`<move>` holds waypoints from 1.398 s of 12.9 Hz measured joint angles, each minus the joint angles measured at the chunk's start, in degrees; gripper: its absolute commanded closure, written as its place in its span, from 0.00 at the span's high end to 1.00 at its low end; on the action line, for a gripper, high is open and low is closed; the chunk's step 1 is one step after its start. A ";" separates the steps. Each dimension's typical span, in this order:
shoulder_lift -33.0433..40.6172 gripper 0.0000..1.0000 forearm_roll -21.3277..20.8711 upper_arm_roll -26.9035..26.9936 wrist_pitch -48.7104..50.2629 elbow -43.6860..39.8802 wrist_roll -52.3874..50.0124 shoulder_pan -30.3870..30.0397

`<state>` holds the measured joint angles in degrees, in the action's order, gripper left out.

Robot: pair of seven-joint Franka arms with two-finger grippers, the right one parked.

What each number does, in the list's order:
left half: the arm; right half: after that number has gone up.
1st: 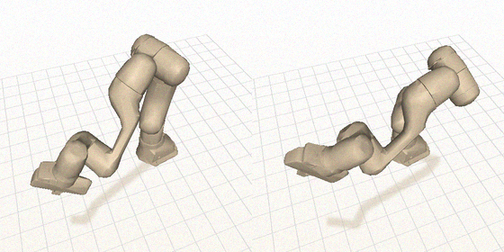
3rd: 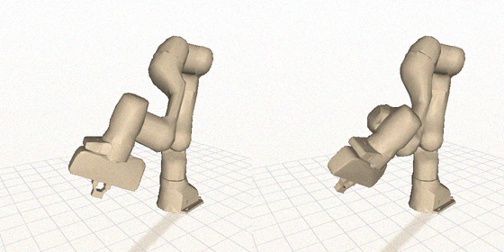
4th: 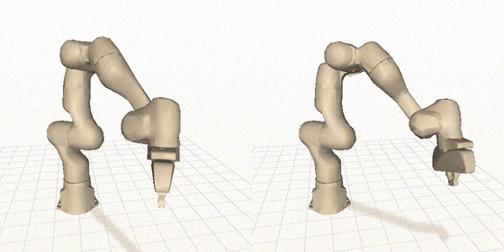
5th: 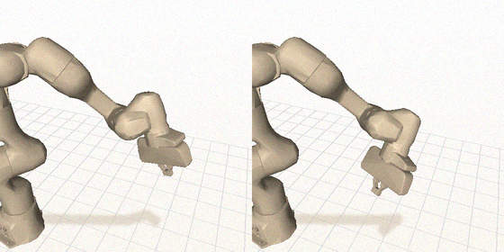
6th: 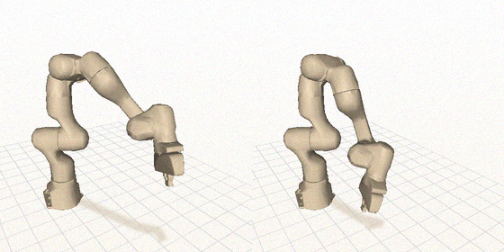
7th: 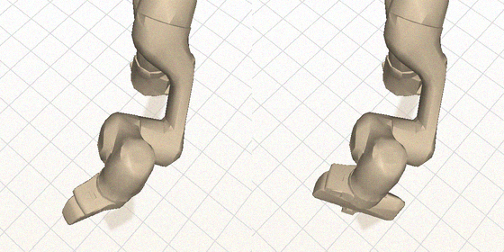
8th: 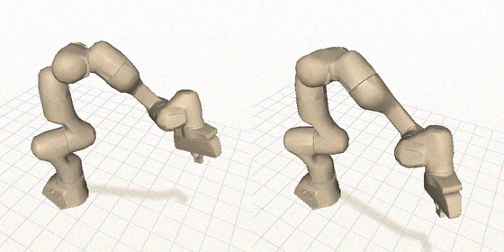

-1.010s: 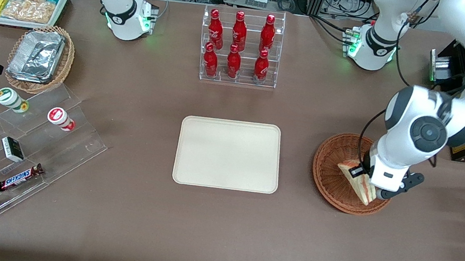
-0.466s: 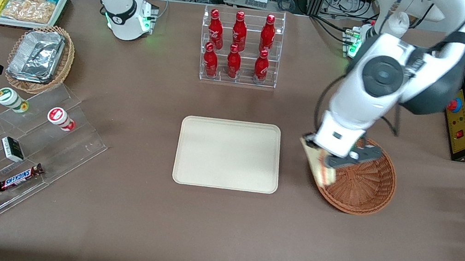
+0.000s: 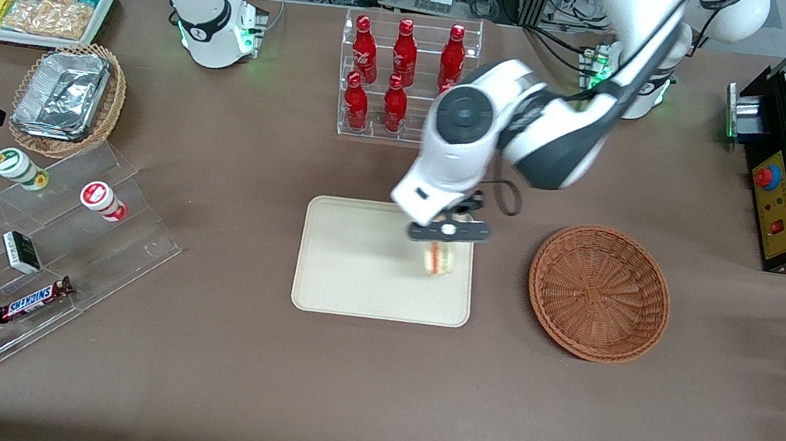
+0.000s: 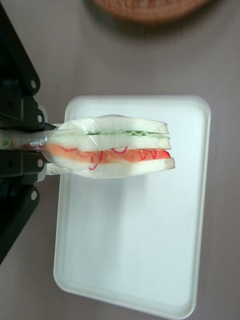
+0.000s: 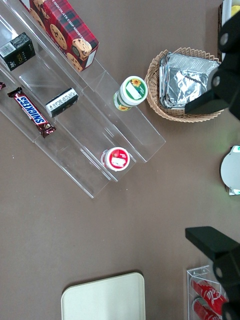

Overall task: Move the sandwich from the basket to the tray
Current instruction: 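Lift the sandwich and carry it over the cream tray, then lower the sandwich onto the tray and open the left gripper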

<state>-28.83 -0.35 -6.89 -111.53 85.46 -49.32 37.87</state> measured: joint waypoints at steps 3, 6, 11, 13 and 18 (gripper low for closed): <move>-5.93 0.00 -0.02 0.00 -7.14 -1.69 0.00 2.93; -9.48 0.00 -0.56 0.02 -11.31 -1.86 0.41 3.36; -13.89 0.25 -5.07 0.03 -13.44 -1.93 0.32 4.37; -14.49 1.00 -5.16 0.06 -13.72 -2.07 0.33 4.37; -13.45 1.00 -5.18 0.20 -12.76 -3.82 0.26 4.35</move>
<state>-42.28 -5.53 -6.70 -124.29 81.64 -49.07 42.22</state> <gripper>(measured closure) 0.260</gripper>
